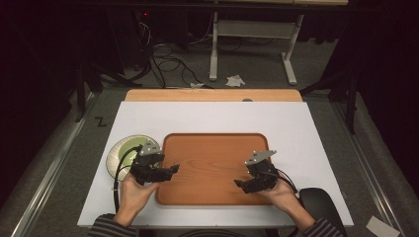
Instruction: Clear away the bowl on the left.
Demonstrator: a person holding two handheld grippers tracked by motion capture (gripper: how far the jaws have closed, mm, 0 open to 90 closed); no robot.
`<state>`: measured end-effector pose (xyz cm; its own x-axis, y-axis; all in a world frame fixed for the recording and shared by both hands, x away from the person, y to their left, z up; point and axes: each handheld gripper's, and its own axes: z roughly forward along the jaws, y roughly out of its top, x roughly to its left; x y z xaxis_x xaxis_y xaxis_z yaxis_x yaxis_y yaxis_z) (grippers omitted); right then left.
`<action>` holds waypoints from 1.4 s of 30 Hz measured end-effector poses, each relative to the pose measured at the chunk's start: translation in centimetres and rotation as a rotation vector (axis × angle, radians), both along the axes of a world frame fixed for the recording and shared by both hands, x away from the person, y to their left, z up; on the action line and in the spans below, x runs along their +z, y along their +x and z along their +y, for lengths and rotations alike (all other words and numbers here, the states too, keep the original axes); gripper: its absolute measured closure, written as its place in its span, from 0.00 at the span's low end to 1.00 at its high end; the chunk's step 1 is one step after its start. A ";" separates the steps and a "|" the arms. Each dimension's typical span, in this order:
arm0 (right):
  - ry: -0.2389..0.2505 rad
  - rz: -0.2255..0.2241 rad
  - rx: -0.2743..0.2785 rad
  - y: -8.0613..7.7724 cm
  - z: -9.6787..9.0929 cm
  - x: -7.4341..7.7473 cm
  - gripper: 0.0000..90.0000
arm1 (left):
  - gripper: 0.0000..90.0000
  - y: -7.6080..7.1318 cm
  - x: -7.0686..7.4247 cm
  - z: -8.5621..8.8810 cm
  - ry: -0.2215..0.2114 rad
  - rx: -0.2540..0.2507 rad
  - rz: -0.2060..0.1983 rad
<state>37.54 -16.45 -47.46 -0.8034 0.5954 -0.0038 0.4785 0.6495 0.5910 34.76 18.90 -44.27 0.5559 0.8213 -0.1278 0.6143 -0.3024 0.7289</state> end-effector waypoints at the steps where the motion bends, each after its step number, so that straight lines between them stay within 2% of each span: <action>1: 0.001 -0.001 0.002 0.0 0.0 0.0 0.32 | 0.37 0.0 0.0 0.1 0.000 0.005 -0.001; 42: 0.002 0.003 0.001 0.0 0.1 -0.1 0.32 | 0.35 0.5 0.1 2.7 -0.039 0.088 0.005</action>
